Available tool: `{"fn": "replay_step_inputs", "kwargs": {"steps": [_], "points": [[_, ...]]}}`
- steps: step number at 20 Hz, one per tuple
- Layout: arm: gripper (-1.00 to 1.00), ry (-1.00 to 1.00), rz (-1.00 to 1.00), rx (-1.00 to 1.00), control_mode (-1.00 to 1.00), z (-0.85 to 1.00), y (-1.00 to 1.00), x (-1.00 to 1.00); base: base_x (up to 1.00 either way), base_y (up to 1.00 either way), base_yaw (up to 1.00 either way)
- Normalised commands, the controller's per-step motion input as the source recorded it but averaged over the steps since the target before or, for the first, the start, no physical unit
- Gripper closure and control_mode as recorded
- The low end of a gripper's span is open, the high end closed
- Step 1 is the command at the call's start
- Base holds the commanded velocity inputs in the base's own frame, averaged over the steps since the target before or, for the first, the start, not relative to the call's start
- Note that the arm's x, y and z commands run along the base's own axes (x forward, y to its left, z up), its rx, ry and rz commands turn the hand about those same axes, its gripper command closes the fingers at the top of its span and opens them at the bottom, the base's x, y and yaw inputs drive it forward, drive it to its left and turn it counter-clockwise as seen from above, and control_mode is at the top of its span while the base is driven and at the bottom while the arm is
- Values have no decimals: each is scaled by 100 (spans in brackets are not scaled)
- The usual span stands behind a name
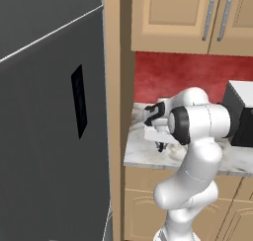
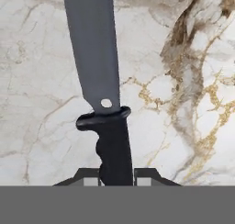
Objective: Retrieve the butter from the fridge and place it on a plate on the dining table. Then retrieve the butter knife by the fridge and place it near the plate.
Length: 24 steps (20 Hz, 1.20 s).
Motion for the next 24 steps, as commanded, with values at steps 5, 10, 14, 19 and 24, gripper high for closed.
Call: {"fn": "replay_step_inputs", "kwargs": {"steps": [5,10,14,19,24], "points": [[100,-11,1,0,-100,70,-17,-84,0,0,0],[100,0,7,0,-100,90,-1,-100,0,0,0],[100,-8,2,0,-100,100,0,-100,0,0,0],[100,-23,3,0,-100,98,0,-100,0,0,0],[100,-24,3,-2,-100,84,0,-99,0,0,0]]}}
